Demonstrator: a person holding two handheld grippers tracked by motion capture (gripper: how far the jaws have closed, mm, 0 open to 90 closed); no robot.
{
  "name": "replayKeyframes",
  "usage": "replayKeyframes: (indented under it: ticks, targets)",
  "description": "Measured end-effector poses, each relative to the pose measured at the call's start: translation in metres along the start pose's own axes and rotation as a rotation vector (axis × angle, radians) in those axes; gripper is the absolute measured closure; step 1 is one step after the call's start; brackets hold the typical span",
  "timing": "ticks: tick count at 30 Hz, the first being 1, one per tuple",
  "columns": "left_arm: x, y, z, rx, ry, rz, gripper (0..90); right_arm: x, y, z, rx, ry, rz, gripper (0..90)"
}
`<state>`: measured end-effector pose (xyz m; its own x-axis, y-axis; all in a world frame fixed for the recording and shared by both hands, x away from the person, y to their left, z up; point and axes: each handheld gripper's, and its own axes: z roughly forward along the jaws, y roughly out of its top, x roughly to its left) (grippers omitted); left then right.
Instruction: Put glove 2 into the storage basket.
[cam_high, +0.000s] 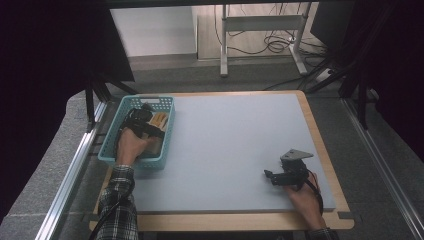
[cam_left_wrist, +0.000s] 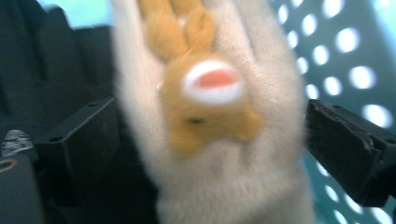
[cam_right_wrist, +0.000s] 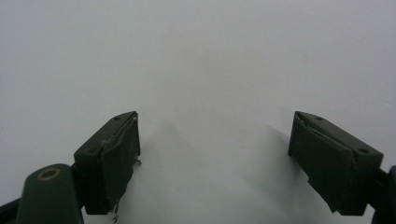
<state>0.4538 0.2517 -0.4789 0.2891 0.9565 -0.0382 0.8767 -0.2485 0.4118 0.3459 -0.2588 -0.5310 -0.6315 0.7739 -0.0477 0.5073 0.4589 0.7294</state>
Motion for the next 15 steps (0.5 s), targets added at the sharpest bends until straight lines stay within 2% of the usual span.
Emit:
replayKeyframes:
  ticks: [2, 4, 6, 9, 11, 12, 15]
  targets:
    - [0.003, 0.0, -0.009, -0.047, 0.004, -0.019, 6.3, 0.0, 0.0, 0.0, 0.0, 0.0, 0.0, 16.3]
    - [0.005, -0.001, -0.015, -0.08, 0.037, -0.041, 10.6, 0.0, 0.0, 0.0, 0.0, 0.0, 0.0, 16.3]
    - [0.007, -0.001, -0.017, -0.102, 0.047, -0.057, 22.8, 0.0, 0.0, 0.0, 0.0, 0.0, -0.001, 16.3]
    - [0.005, -0.001, -0.008, -0.078, 0.038, -0.035, 39.8, 0.0, 0.0, 0.0, 0.0, 0.0, 0.0, 16.3]
    - [0.003, -0.001, -0.004, -0.07, 0.03, -0.03, 43.4, 0.0, 0.0, 0.0, 0.0, 0.0, 0.0, 16.3]
    - [0.001, 0.0, 0.003, -0.064, 0.015, -0.029, 50.4, 0.0, 0.0, 0.0, 0.0, 0.0, 0.0, 16.4]
    - [-0.002, 0.003, 0.007, -0.068, -0.001, -0.053, 56.5, 0.0, 0.0, 0.0, 0.0, 0.0, 0.0, 16.3]
